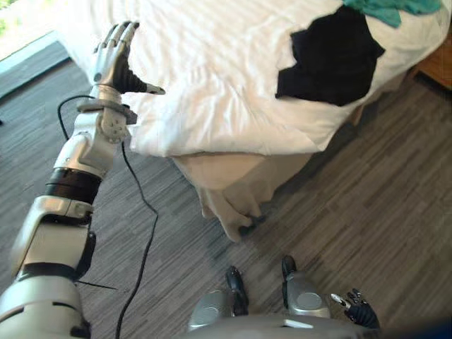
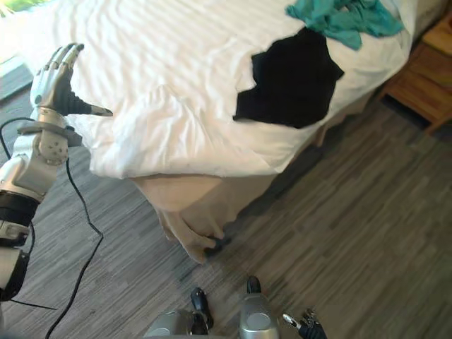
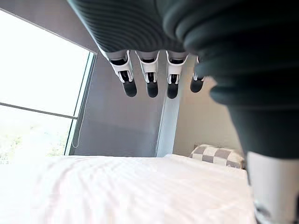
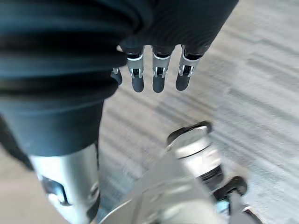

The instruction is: Tidy the bed and pick cloth on bed and put in laundry

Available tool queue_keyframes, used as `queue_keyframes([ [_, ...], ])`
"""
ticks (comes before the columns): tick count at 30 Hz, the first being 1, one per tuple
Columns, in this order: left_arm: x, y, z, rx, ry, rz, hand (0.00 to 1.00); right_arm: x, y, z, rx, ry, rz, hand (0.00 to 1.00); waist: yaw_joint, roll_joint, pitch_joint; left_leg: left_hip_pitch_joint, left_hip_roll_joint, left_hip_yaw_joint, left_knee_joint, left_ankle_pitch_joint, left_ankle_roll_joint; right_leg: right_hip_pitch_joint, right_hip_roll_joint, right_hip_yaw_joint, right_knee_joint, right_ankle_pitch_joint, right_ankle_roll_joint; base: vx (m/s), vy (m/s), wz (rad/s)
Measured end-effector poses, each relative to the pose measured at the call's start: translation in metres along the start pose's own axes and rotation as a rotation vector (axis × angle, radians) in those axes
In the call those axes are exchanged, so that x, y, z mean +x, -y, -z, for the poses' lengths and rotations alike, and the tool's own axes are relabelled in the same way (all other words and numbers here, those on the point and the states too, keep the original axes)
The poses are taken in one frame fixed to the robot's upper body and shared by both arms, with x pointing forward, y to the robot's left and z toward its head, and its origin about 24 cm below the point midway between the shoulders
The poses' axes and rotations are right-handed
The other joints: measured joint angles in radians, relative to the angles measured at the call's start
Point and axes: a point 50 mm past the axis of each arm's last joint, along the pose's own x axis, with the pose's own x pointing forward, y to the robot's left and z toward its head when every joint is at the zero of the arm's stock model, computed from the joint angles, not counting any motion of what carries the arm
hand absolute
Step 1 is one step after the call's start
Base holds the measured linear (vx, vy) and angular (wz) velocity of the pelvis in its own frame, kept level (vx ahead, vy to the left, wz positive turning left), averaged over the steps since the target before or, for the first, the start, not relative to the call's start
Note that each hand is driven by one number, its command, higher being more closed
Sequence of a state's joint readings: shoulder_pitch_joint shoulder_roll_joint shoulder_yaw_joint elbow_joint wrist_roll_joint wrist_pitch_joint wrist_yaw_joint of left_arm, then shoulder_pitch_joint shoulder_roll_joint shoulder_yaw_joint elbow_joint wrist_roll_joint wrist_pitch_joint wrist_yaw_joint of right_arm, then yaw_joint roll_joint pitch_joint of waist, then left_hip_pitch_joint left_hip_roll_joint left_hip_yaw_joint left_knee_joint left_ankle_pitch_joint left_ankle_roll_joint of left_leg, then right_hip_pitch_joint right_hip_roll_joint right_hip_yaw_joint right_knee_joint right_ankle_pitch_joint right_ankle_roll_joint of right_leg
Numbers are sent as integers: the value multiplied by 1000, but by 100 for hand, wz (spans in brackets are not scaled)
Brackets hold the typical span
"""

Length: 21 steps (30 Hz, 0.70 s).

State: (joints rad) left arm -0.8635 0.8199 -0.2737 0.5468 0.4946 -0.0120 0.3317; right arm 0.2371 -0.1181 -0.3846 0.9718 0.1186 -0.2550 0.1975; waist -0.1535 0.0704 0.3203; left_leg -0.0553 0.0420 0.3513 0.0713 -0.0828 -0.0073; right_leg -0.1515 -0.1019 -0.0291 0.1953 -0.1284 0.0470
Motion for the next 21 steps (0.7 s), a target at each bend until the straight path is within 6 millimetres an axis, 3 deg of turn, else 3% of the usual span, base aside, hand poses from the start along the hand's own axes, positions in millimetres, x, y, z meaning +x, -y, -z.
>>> queue_keyframes([
  [8, 22, -19, -19, -53, -53, -193, 0, 3, -6, -29, 71, 175, -57, 0, 5, -19, 89, -105, -4, 58, 8, 22, 7, -162, -8, 43, 92, 2, 2, -43, -1, -11],
  [13, 35, -40, -27, -109, -141, -334, 0, 5, -24, -59, 100, 312, -160, 0, 8, -74, 144, -192, 27, 138, 86, 9, -8, -232, -8, 45, 121, 9, -5, -15, -6, 1],
  [21, 44, -67, -37, -242, -224, -510, 0, 8, -28, -80, 231, 399, -194, 0, 32, -90, 174, -343, 77, 187, 212, -21, 1, -341, -1, 40, 136, 31, -6, -13, 1, 0],
])
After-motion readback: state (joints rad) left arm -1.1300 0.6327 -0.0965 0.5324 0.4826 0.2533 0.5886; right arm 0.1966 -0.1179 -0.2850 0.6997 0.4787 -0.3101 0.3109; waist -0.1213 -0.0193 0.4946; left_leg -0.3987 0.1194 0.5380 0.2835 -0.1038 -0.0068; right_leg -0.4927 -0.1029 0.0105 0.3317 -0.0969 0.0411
